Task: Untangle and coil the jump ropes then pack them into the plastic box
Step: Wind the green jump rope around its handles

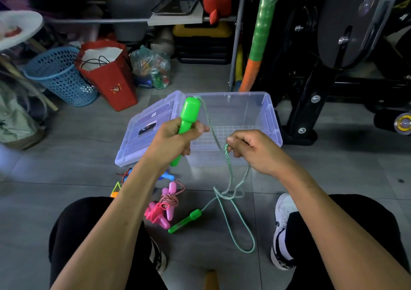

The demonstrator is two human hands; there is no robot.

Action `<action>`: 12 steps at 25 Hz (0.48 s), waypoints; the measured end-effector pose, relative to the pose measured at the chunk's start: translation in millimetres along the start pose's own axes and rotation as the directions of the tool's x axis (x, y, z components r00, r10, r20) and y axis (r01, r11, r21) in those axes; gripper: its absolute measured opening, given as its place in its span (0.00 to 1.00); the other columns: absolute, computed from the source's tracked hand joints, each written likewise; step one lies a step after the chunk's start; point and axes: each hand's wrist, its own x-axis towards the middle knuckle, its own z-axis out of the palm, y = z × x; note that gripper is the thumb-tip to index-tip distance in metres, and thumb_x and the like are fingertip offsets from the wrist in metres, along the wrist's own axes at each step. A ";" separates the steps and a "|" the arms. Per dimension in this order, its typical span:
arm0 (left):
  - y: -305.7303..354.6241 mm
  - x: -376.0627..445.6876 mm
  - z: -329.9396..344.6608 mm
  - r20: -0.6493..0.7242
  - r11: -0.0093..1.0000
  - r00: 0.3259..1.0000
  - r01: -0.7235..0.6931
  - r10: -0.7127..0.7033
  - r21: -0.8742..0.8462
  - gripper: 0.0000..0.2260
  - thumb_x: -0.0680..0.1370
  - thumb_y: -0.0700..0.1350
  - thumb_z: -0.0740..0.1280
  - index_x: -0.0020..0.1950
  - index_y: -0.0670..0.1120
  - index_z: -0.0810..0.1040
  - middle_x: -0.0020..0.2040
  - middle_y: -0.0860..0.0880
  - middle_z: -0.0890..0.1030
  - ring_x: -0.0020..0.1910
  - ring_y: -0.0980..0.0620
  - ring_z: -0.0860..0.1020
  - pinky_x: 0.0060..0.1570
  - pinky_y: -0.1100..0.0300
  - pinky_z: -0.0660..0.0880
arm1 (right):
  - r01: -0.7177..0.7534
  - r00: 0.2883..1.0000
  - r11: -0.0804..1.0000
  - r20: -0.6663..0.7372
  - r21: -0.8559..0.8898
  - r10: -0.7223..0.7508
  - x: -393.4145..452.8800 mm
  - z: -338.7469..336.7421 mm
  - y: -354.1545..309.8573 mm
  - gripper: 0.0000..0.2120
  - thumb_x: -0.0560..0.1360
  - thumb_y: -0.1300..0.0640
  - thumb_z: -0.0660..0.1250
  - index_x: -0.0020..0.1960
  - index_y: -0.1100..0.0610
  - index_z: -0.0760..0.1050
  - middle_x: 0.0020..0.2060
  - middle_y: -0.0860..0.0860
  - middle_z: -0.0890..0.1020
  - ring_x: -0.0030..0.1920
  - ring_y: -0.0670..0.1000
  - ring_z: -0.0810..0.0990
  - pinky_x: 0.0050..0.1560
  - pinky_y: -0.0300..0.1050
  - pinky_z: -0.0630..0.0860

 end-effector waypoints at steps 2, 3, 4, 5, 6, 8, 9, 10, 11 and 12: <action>-0.6 -5.6 6.3 0.121 0.994 0.991 0.043 -0.055 0.101 0.04 0.77 0.43 0.70 0.49 0.43 0.81 0.41 0.54 0.85 0.25 0.54 0.68 0.29 0.61 0.68 | 0.006 1.000 0.999 -0.019 0.037 -0.005 0.3 2.2 -2.7 0.15 0.82 0.52 0.60 0.39 0.54 0.77 0.28 0.46 0.76 0.28 0.42 0.72 0.32 0.37 0.69; -1.6 -9.6 12.2 0.199 0.983 0.975 0.070 -0.103 0.167 0.05 0.77 0.46 0.70 0.48 0.44 0.81 0.36 0.54 0.83 0.25 0.53 0.68 0.29 0.62 0.68 | 0.010 0.999 0.998 -0.045 0.065 -0.007 1.4 4.2 -3.4 0.15 0.82 0.53 0.60 0.39 0.54 0.77 0.27 0.45 0.75 0.27 0.42 0.71 0.32 0.37 0.69; -2.6 -12.7 18.7 0.262 0.974 0.955 0.087 -0.141 0.209 0.06 0.76 0.47 0.71 0.47 0.45 0.81 0.33 0.54 0.81 0.24 0.53 0.68 0.29 0.62 0.68 | 0.017 0.997 0.995 -0.079 0.094 -0.010 2.6 6.2 -3.8 0.14 0.81 0.53 0.61 0.39 0.54 0.77 0.25 0.44 0.75 0.27 0.42 0.71 0.32 0.38 0.69; -4.8 -13.8 23.4 0.289 0.973 0.945 0.089 -0.150 0.213 0.06 0.76 0.47 0.70 0.46 0.44 0.81 0.33 0.53 0.82 0.24 0.53 0.68 0.29 0.62 0.68 | 0.022 0.994 0.992 -0.113 0.124 -0.008 4.0 8.3 -4.2 0.13 0.81 0.53 0.62 0.39 0.53 0.77 0.25 0.43 0.74 0.26 0.42 0.70 0.31 0.39 0.69; -5.7 -13.4 25.5 0.274 0.980 0.952 0.087 -0.135 0.181 0.06 0.77 0.45 0.70 0.44 0.43 0.80 0.34 0.53 0.83 0.23 0.53 0.67 0.29 0.62 0.68 | 0.021 0.990 0.987 -0.142 0.158 0.001 5.0 9.3 -4.6 0.13 0.80 0.53 0.63 0.39 0.55 0.77 0.24 0.43 0.74 0.25 0.42 0.70 0.30 0.39 0.67; -4.4 -8.9 20.6 0.118 0.996 0.989 0.082 -0.087 0.046 0.06 0.77 0.43 0.70 0.42 0.42 0.79 0.34 0.52 0.82 0.23 0.53 0.67 0.30 0.59 0.68 | 0.006 0.985 0.978 -0.169 0.208 0.030 6.2 7.5 -5.2 0.12 0.80 0.53 0.64 0.42 0.59 0.79 0.23 0.44 0.73 0.24 0.42 0.68 0.29 0.36 0.65; -3.7 -5.6 13.6 0.004 0.997 0.998 0.068 -0.068 -0.042 0.06 0.77 0.43 0.70 0.42 0.42 0.78 0.33 0.52 0.81 0.23 0.54 0.67 0.30 0.59 0.67 | -0.003 0.986 0.977 -0.161 0.212 0.038 5.8 4.8 -5.8 0.13 0.79 0.52 0.65 0.42 0.59 0.79 0.24 0.45 0.74 0.24 0.41 0.69 0.29 0.35 0.66; -2.7 -2.3 4.7 -0.108 0.991 0.992 0.048 -0.061 -0.127 0.05 0.77 0.42 0.69 0.41 0.43 0.78 0.32 0.52 0.81 0.24 0.54 0.67 0.29 0.60 0.67 | -0.008 0.989 0.979 -0.141 0.202 0.038 4.8 1.7 -6.4 0.13 0.79 0.51 0.65 0.43 0.59 0.80 0.26 0.47 0.75 0.25 0.41 0.69 0.29 0.35 0.66; -2.8 1.0 -4.8 -0.200 0.983 0.977 0.040 -0.076 -0.178 0.05 0.77 0.42 0.69 0.40 0.44 0.78 0.32 0.52 0.80 0.24 0.54 0.68 0.29 0.61 0.67 | -0.008 0.993 0.984 -0.117 0.180 0.030 3.8 -1.2 -6.9 0.13 0.79 0.51 0.64 0.42 0.58 0.80 0.26 0.50 0.75 0.26 0.42 0.69 0.30 0.34 0.67; -4.7 3.5 -13.0 -0.252 0.984 0.962 0.059 -0.101 -0.171 0.06 0.76 0.41 0.69 0.39 0.45 0.78 0.33 0.51 0.81 0.25 0.55 0.68 0.28 0.63 0.68 | -0.006 0.995 0.988 -0.094 0.154 0.021 2.7 -3.6 -7.7 0.14 0.80 0.51 0.63 0.41 0.58 0.80 0.26 0.51 0.73 0.26 0.43 0.68 0.30 0.34 0.66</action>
